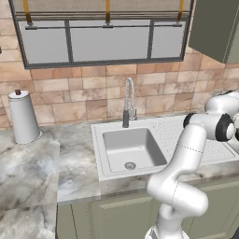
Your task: Dump the cucumber from the pot into the sink. Then turn on the water and wash the cucumber. Then turn off the water and put the cucumber back in the pot.
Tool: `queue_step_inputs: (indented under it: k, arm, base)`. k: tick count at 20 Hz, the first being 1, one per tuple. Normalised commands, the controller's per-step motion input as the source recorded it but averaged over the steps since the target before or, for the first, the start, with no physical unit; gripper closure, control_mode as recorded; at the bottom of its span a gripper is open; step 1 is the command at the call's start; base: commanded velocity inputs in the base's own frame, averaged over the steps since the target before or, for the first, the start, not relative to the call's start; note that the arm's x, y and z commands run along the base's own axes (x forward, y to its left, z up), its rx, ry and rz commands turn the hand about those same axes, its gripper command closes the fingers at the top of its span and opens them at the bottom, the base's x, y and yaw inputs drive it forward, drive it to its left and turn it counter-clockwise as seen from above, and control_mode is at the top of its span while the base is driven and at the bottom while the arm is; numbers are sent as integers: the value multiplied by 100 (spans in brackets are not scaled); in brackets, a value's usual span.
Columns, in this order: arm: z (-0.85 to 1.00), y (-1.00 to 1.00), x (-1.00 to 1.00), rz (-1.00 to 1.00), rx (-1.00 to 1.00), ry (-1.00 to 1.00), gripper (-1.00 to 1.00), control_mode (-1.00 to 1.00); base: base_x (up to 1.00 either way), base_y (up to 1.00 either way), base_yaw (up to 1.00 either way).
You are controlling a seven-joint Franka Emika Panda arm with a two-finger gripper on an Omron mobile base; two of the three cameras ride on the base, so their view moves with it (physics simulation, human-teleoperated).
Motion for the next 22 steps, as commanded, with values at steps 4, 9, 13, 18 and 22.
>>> queue_step_inputs:
  k: [4, 9, 13, 18, 22]
  arm:
    - [-14, 0, 0, 14, 0, 0, -100, -100]
    - [-7, 0, -3, 16, 0, 2, -100, -100]
    - [0, 0, -24, 18, 0, 0, -100, -100]
    - [0, 0, -30, 19, 0, 1, -100, -100]
    - [0, 0, -13, 18, 1, 4, -100, -100]
  base:
    - [0, 0, 0]
    - [0, 0, 0]
    - [0, 0, 0]
    - [0, 0, 0]
    - [0, 0, 0]
